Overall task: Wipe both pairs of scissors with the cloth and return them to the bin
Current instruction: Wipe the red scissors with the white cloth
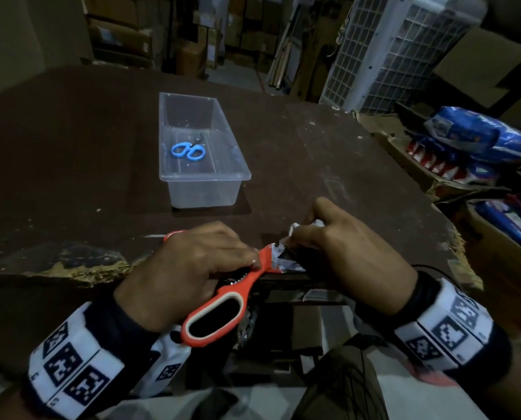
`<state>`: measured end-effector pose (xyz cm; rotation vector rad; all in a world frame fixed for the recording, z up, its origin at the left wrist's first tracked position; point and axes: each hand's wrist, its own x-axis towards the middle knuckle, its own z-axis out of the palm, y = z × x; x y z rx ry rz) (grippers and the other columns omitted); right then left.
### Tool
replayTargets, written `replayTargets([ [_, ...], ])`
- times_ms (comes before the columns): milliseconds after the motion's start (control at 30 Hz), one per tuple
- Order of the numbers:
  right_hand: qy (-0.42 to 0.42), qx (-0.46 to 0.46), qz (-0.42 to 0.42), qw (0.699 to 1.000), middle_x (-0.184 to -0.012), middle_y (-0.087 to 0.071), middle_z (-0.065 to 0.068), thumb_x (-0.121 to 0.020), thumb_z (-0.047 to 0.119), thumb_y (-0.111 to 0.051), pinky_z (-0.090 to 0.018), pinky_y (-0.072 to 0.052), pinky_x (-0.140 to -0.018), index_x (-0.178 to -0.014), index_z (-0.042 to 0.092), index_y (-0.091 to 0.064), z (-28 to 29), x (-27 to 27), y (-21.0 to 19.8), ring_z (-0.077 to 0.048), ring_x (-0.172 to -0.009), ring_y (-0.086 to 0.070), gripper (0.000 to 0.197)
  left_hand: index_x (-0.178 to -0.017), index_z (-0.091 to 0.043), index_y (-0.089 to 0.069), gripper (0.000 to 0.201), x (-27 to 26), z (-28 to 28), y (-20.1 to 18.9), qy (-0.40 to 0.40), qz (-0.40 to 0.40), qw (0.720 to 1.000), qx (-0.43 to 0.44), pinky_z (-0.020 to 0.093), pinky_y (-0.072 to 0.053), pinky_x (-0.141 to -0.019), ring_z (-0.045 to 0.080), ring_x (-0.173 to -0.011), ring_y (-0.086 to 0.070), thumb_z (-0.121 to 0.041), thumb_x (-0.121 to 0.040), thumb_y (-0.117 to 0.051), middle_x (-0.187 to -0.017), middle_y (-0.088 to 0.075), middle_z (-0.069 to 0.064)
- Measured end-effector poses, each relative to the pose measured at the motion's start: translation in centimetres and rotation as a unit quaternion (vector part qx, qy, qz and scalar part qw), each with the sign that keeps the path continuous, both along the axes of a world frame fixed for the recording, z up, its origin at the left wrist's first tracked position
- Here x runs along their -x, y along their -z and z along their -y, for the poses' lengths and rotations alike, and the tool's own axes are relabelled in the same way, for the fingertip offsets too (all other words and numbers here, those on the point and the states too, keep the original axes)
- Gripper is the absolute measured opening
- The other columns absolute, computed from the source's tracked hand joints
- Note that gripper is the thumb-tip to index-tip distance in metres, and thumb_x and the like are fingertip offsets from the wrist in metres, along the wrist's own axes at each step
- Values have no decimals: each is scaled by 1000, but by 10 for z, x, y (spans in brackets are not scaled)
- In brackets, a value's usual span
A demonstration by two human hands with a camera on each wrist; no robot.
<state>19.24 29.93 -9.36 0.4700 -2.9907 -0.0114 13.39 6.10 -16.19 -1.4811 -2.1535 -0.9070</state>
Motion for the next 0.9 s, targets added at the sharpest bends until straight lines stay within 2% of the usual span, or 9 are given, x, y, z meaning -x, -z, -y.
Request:
replayTargets([
  [133,68,-34,-14,997,-102,-46,-4,-86,21,-68,-40,-52,-66,-103,22,-70,-13,6,-8,-24,-83,-55,17,-103,-15,-80,27,-2,0,-3,8,7,1000,-10,27,-54,-80,12,-93,-66,-15,-88,-57,-101,-76,-10],
  [200,35,1,-19,999,-100,-47,-2,-84,18,-70,-34,-51,-64,-105,21,-70,-5,3,-14,-18,-76,-54,21,-103,-14,-80,27,-2,-1,-3,6,6,1000,-16,25,-54,-79,12,-92,-67,-16,-89,-57,-101,-76,-9],
  [267,-22,42,18,999,-99,-47,1,-82,19,-72,-29,-49,-64,-105,23,-70,10,-2,-14,-14,-74,-54,24,-102,-13,-80,24,-1,-2,-2,4,5,1000,-22,24,-54,-78,12,-91,-67,-13,-88,-61,-99,-75,-8],
  [400,-15,26,29,999,-99,-47,-2,-89,23,-66,-43,-50,-65,-97,22,-69,16,2,-5,-21,-78,-54,9,-103,-15,-80,20,1,-1,2,-8,0,1000,-17,23,-53,-80,12,-91,-67,-12,-84,-74,-100,-75,-9],
  [533,17,-31,11,999,-104,-45,-2,-90,27,-64,-44,-52,-66,-100,23,-69,0,16,-4,-22,-86,-52,12,-102,-15,-80,22,-1,-1,-1,-2,8,1000,-17,22,-53,-81,12,-92,-67,-20,-90,-62,-100,-76,-9],
  [600,46,-59,10,997,-105,-44,-1,-91,30,-63,-43,-53,-68,-103,23,-69,-10,21,-7,-22,-89,-50,15,-101,-15,-80,24,-1,0,-2,4,13,1000,-21,20,-53,-81,11,-92,-66,-18,-91,-59,-100,-76,-9],
  [733,74,-72,0,995,-105,-45,-1,-90,28,-64,-42,-54,-66,-100,22,-69,-10,19,-18,-23,-91,-53,13,-100,-15,-81,21,0,1,-1,-4,2,1000,-22,20,-53,-80,12,-91,-67,-6,-85,-68,-100,-76,-10],
  [833,38,-9,-9,999,-102,-46,-1,-80,21,-72,-37,-52,-64,-100,24,-70,5,1,-28,-19,-80,-53,20,-100,-14,-80,21,-1,-1,-2,-4,-8,1000,-22,21,-53,-80,11,-91,-66,-10,-87,-64,-99,-76,-9],
  [900,-4,-6,26,1000,-100,-45,2,-79,19,-71,-33,-49,-63,-98,26,-70,21,-8,-28,-14,-74,-50,20,-99,-13,-80,24,0,-1,0,-13,-13,1000,-14,24,-54,-79,12,-91,-67,2,-81,-73,-98,-75,-9],
])
